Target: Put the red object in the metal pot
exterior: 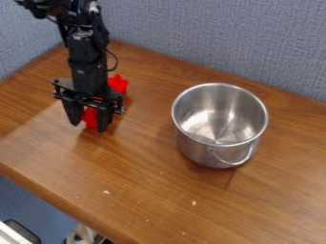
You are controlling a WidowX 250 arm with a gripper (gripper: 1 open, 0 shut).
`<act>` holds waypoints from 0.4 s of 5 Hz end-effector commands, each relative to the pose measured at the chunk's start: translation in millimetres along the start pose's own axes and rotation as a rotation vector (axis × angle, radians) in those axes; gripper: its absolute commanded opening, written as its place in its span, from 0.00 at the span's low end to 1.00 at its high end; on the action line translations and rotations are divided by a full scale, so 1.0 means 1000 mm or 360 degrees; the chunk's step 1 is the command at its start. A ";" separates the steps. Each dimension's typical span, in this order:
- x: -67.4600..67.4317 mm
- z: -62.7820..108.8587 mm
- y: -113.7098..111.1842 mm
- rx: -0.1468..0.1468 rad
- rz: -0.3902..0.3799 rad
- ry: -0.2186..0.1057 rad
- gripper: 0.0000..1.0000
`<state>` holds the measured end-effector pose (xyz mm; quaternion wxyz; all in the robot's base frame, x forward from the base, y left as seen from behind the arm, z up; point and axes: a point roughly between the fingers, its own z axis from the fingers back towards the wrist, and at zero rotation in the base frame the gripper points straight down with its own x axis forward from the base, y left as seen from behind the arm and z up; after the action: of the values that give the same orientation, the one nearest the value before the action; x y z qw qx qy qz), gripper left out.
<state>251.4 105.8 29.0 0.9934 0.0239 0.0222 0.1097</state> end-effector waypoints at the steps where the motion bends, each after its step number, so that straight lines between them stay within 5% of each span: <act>1: -0.004 0.005 -0.003 0.0014 -0.0089 0.0002 0.00; 2: -0.004 0.006 -0.007 0.0016 -0.0051 0.0006 0.00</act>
<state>247.5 100.7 29.7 0.9939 0.0238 0.0321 0.1023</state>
